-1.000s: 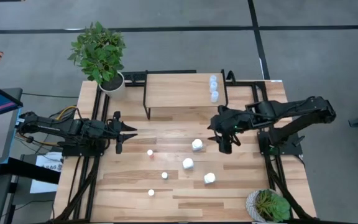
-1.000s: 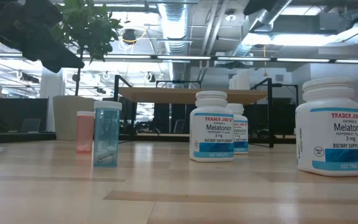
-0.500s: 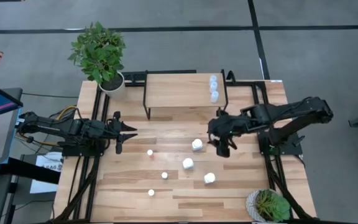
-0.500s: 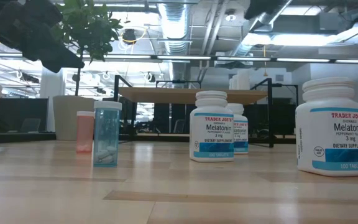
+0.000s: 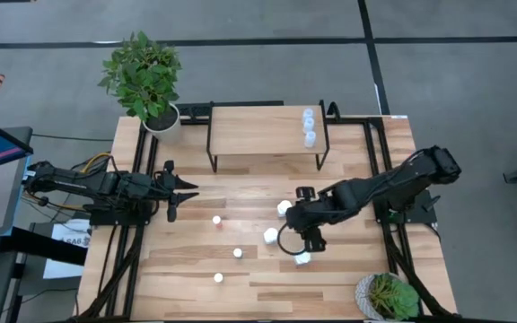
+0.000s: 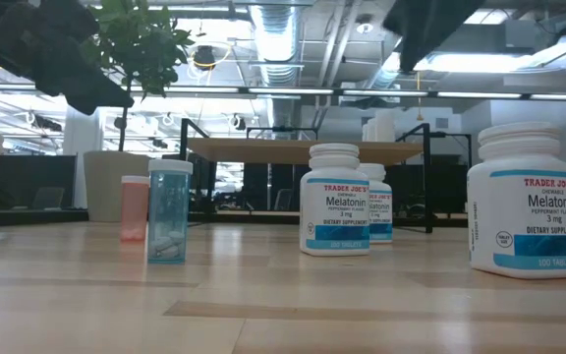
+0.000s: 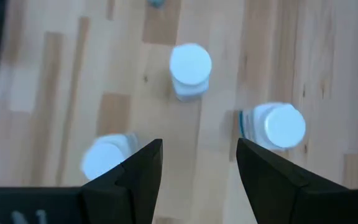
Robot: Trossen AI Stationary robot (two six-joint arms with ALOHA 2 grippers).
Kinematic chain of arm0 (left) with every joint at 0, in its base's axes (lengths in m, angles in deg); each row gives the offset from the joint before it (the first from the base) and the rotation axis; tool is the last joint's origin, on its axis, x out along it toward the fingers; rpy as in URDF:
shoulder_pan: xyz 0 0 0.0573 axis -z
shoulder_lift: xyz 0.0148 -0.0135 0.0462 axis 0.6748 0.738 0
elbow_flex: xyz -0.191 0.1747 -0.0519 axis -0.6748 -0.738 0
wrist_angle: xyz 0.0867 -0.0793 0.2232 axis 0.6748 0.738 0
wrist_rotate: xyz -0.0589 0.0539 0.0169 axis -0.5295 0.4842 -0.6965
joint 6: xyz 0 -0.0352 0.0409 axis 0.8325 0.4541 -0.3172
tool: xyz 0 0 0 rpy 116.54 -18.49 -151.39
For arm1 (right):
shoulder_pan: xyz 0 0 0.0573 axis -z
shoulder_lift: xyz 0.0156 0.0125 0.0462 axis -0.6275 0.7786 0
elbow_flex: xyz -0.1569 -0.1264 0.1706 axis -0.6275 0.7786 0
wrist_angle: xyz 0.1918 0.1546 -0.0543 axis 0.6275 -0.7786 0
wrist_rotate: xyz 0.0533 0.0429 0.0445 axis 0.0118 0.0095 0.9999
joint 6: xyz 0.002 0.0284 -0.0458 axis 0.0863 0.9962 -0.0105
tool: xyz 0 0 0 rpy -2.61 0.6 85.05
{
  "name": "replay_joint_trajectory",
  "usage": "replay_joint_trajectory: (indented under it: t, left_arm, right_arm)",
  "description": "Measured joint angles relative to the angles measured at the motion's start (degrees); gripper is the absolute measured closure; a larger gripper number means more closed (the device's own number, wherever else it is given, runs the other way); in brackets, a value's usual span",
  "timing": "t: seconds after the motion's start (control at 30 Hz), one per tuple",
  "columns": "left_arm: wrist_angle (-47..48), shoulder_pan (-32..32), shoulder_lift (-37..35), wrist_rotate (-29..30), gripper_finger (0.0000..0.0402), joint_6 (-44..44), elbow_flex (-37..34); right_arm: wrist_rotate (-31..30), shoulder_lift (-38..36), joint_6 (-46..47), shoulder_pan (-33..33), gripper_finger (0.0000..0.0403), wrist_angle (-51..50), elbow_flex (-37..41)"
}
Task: Pick and place medicine bottles onto shelf by color
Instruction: Put the top white medicine bottle on the shelf
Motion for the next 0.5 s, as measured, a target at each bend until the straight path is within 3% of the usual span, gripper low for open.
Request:
replay_joint_trajectory:
  t: [0.27,0.5]
  left_arm:
    - [-1.76,0.02,-0.02,0.02,0.0312,1.41,0.0]
    - [-2.66,0.02,0.0,-1.18,0.0312,1.57,0.0]
  right_arm:
    - [-0.56,1.5,-4.72,4.19,0.0175,1.98,-0.03]
    - [-0.86,2.76,-4.74,9.8,0.015,0.07,-0.1]
